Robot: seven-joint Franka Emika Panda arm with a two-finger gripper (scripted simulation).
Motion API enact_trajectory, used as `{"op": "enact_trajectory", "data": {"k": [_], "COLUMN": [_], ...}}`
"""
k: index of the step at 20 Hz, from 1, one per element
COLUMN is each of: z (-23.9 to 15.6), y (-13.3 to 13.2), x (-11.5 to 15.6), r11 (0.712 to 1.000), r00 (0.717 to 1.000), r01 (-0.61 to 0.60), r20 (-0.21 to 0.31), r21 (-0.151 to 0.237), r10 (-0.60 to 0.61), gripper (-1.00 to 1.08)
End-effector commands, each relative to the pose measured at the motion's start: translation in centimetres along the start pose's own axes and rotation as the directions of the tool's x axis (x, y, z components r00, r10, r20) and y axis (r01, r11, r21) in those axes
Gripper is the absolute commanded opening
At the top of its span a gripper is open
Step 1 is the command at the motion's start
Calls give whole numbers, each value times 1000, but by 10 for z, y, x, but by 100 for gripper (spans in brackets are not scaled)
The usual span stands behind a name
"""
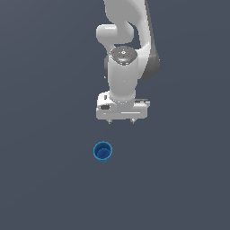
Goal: Pick up the object and move it to a goal position.
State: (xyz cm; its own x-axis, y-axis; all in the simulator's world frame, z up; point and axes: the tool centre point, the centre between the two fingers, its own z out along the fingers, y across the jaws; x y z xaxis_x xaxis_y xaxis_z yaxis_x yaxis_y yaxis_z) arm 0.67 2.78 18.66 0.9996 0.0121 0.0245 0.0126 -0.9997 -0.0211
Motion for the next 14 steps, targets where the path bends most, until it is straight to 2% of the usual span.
{"op": "enact_trajectory", "data": {"k": [1,8,14], "z": [0,3,9], "y": [0,2,6], "x": [0,2,7], "r11": [1000,1000,996], "r00": [1000,999,994], "r01": [0,23,79], "r20": [0,23,80], "r21": [0,-11,-35], "r10": [0,-22,-76], "gripper": [28,28,28]}}
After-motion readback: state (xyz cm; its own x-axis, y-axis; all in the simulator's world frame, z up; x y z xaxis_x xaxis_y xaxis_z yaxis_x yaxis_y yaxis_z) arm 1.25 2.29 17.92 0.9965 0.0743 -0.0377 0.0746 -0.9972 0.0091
